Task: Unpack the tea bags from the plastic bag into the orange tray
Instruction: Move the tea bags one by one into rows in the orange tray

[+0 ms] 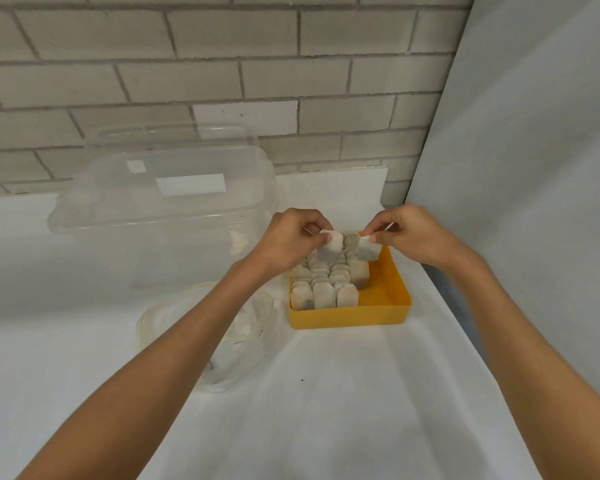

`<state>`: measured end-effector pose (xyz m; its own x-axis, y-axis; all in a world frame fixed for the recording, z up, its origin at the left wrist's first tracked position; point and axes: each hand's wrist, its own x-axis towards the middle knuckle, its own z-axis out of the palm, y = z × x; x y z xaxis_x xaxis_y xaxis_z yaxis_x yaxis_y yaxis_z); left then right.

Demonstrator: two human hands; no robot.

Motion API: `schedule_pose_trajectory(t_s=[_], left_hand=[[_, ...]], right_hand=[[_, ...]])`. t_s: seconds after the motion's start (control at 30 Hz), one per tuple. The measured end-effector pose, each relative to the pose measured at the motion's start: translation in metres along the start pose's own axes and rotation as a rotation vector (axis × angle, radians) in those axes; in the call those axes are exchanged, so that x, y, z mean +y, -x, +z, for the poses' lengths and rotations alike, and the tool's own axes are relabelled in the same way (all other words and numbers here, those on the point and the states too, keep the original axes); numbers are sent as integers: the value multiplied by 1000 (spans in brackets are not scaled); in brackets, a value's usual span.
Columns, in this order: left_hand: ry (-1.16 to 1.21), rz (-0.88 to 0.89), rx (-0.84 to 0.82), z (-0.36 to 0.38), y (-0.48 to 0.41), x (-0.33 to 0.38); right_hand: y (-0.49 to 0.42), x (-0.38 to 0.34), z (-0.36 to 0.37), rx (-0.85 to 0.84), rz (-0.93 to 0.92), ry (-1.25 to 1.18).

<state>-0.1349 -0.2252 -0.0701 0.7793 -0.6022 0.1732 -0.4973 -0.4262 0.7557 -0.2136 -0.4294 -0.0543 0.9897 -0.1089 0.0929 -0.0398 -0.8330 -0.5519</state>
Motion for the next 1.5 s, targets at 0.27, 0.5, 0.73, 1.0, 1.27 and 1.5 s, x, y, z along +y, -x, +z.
schedule_pose_trajectory(t_s=[0.27, 0.5, 0.73, 1.0, 1.27, 1.5], left_hand=[[81, -33, -8, 0, 4, -3], [82, -51, 8, 2, 5, -4], [83, -42, 15, 0, 8, -6], [101, -40, 12, 0, 9, -7], [102, -18, -4, 4, 8, -8], [81, 3, -40, 15, -1, -6]], right_hand=[[-7, 20, 20, -132, 27, 116], [-21, 31, 52, -346, 136, 272], [-30, 44, 73, -207, 191, 310], [-30, 46, 83, -135, 148, 304], [-20, 51, 77, -95, 153, 233], [-17, 51, 62, -11, 97, 211]])
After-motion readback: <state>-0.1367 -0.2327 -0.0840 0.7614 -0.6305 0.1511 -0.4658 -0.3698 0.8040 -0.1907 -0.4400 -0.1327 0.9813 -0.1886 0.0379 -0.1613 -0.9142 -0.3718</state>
